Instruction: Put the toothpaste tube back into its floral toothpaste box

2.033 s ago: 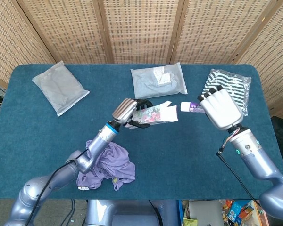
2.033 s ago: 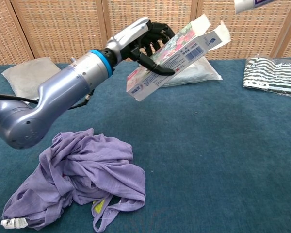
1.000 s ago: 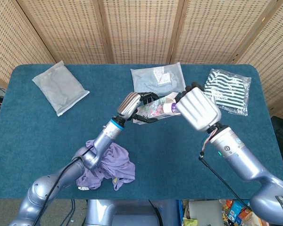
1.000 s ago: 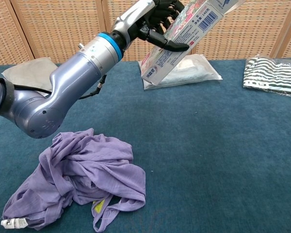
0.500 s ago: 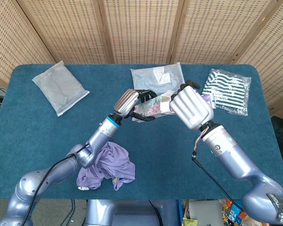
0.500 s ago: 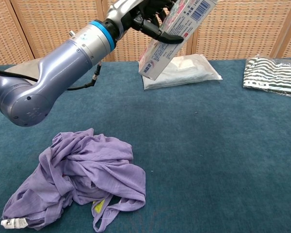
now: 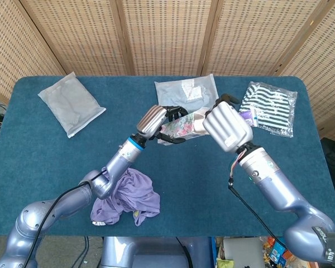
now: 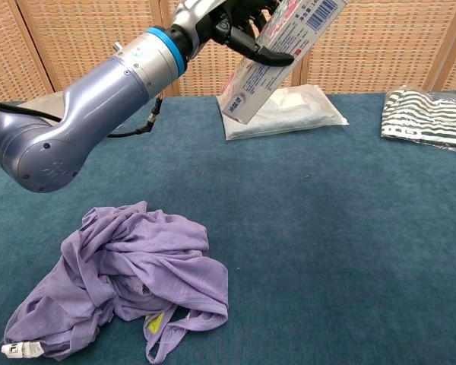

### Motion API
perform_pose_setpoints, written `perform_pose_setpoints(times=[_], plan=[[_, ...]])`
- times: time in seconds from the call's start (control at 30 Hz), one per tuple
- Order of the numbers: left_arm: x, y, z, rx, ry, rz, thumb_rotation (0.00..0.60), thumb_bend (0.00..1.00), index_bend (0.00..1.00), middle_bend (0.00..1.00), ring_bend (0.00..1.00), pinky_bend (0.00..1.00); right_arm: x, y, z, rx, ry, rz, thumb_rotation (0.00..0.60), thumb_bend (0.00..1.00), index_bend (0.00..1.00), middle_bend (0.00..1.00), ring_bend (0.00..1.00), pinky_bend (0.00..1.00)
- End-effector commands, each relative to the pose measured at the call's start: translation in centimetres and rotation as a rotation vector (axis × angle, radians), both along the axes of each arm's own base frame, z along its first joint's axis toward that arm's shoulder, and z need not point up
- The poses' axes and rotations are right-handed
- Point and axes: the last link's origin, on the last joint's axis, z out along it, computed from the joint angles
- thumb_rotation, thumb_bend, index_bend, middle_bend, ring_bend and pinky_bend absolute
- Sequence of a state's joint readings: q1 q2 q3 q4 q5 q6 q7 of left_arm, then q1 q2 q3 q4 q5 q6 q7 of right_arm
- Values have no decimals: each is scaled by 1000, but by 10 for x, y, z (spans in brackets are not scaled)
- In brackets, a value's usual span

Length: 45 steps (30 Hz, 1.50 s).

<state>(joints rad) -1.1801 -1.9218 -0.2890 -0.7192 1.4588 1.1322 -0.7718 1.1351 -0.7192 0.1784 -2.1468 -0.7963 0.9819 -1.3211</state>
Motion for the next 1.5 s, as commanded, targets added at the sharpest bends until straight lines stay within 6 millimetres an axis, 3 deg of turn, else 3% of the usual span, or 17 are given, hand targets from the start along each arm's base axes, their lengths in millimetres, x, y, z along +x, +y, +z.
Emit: perform_pose_setpoints(times=[0.03, 0.23, 0.33, 0.43, 0.5, 0.57, 0.67, 0.83, 1.1, 1.27, 1.3, 1.5], plan=[[2, 1, 0, -2, 9, 4, 600, 95, 601, 568, 527, 578, 0, 1, -6, -9, 49, 10, 600, 622, 638, 666, 539, 510], [6, -1, -7, -20, 33, 8, 600, 95, 601, 568, 527, 578, 6, 2, -11, -35, 85, 54, 600, 621, 637, 639, 539, 517], [7, -3, -11, -37, 14, 21, 600, 96, 601, 568, 527, 578, 7, 4, -13, -47, 91, 74, 600, 598, 556, 540, 526, 517], [9, -3, -15, -47, 4, 33, 600, 95, 601, 568, 527, 578, 7, 5, -10, -77, 98, 88, 600, 320, 257, 245, 359, 460], [10, -3, -16, -52, -12, 38, 600, 96, 601, 568, 527, 578, 7, 7, -8, -99, 97, 89, 600, 71, 64, 48, 154, 311], [11, -4, -17, -54, -27, 40, 600, 96, 601, 568, 527, 578, 7, 9, -6, -110, 90, 77, 600, 0, 1, 0, 32, 140], [12, -5, -20, -60, -39, 39, 600, 95, 601, 568, 527, 578, 7, 11, -4, -125, 77, 59, 600, 0, 0, 0, 0, 3], [11, -5, -22, -61, -65, 39, 600, 96, 601, 568, 527, 578, 5, 8, 4, -147, 47, 84, 600, 0, 0, 0, 0, 0], [3, -3, -20, -46, -56, 35, 600, 95, 601, 568, 527, 578, -16, -2, 38, -215, -62, 64, 600, 0, 0, 0, 0, 0], [-17, 0, -14, 17, 99, -13, 600, 96, 601, 568, 527, 578, -49, -13, 54, -214, -171, -17, 600, 0, 0, 0, 0, 0], [-35, 2, -10, 57, 220, -38, 600, 96, 601, 568, 527, 578, -72, -17, 58, -208, -232, -82, 600, 0, 0, 0, 0, 0], [-80, -3, -2, 62, 441, -48, 600, 95, 601, 568, 527, 578, -122, -19, 56, -150, -337, -149, 600, 0, 0, 0, 0, 0]])
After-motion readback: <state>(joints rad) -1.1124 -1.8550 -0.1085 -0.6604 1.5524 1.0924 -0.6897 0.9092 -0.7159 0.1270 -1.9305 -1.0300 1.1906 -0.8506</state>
